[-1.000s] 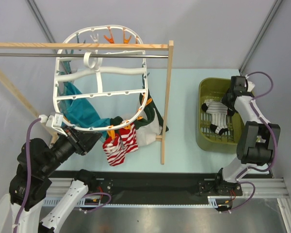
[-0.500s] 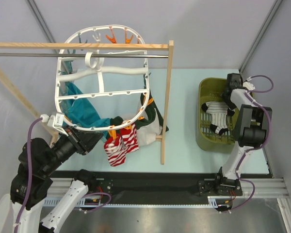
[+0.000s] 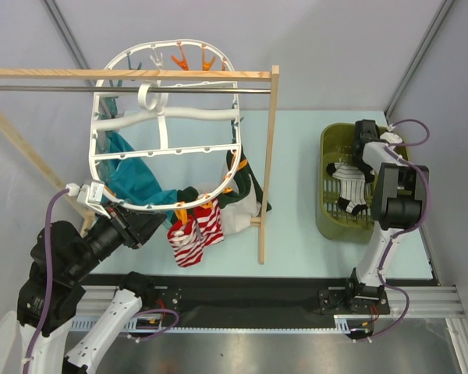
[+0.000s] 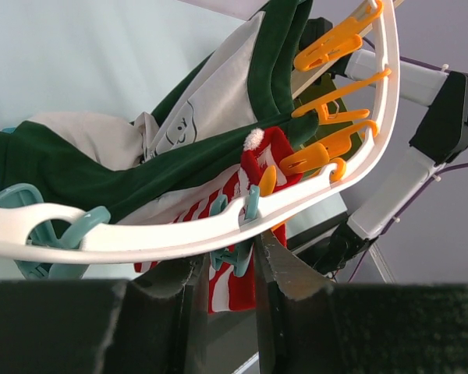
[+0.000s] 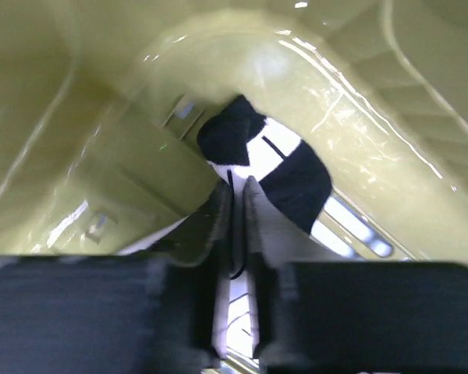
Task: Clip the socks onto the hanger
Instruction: Pick up the sock from the bin.
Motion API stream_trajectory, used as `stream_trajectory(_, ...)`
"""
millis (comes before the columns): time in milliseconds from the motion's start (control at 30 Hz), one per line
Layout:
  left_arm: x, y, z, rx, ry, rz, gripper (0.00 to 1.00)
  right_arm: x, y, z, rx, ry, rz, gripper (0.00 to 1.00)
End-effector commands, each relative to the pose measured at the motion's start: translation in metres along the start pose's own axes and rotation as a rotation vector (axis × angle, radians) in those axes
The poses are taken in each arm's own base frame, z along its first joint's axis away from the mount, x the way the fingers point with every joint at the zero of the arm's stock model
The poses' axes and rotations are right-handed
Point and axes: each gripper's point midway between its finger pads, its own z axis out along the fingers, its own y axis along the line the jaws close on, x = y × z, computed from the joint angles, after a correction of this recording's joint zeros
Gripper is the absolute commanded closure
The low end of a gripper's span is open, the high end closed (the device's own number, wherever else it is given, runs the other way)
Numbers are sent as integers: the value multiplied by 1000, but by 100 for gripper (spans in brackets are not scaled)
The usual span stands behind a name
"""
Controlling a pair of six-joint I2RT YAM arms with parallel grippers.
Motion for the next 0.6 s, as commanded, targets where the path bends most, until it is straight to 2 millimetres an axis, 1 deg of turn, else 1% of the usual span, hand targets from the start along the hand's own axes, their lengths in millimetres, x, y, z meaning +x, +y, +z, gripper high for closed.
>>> stream_trajectory(0, -8, -13, -3, 54, -30, -1, 100, -53, 13, -47, -48, -163, -11, 94)
stream_trajectory(33, -8, -13, -4, 54, -32, -1, 100, -54, 12, -53, -53, -176, -50, 98)
stream_trajectory(67, -8, -12, -3, 52, -32, 0, 100, -57, 12, -62, -62, -185, -63, 100)
stream_trajectory(100, -9, -12, -4, 52, -34, 1, 100, -66, 12, -78, -84, -212, -62, 100)
stream_trajectory(133, -8, -12, -4, 50, -35, 1, 100, -67, 14, -91, -102, -229, -78, 100)
stream_trajectory(200, -8, -12, -4, 51, -33, 0, 100, -67, 9, -106, -114, -254, -131, 100)
stream_trajectory(233, -9, -13, -5, 52, -38, 0, 100, -78, 5, -124, -139, -284, -120, 100)
stream_trajectory(267, -10, -14, -5, 55, -39, 1, 100, -72, 3, -130, -146, -280, -145, 100)
stream_trajectory(300, -11, -15, -5, 57, -39, 3, 100, -71, 3, -141, -169, -285, -176, 100)
stream_trajectory(333, -10, -14, -6, 56, -40, 4, 100, -75, -1, -158, -206, -292, -173, 100)
stream_trajectory(367, -10, -14, -5, 53, -39, 4, 100, -70, -5, -165, -224, -291, -185, 100)
stream_trajectory(400, -11, -14, -6, 53, -42, 4, 100, -71, -8, -172, -245, -303, -204, 100)
stream_trajectory(433, -10, -14, -6, 54, -40, 4, 100, -72, -6, -189, -328, -302, -202, 100)
stream_trajectory(467, -11, -14, -6, 54, -41, 4, 100, -72, -7, -197, -364, -299, -203, 100)
stream_trajectory(500, -11, -15, -7, 55, -45, 4, 100, -66, -8, -202, -399, -293, -245, 100)
stream_trajectory(533, -11, -15, -7, 55, -45, 4, 100, -58, 4, -219, -527, -270, -273, 100)
stream_trajectory(567, -11, -14, -7, 49, -47, 3, 100, -61, 4, -247, -637, -299, -283, 100)
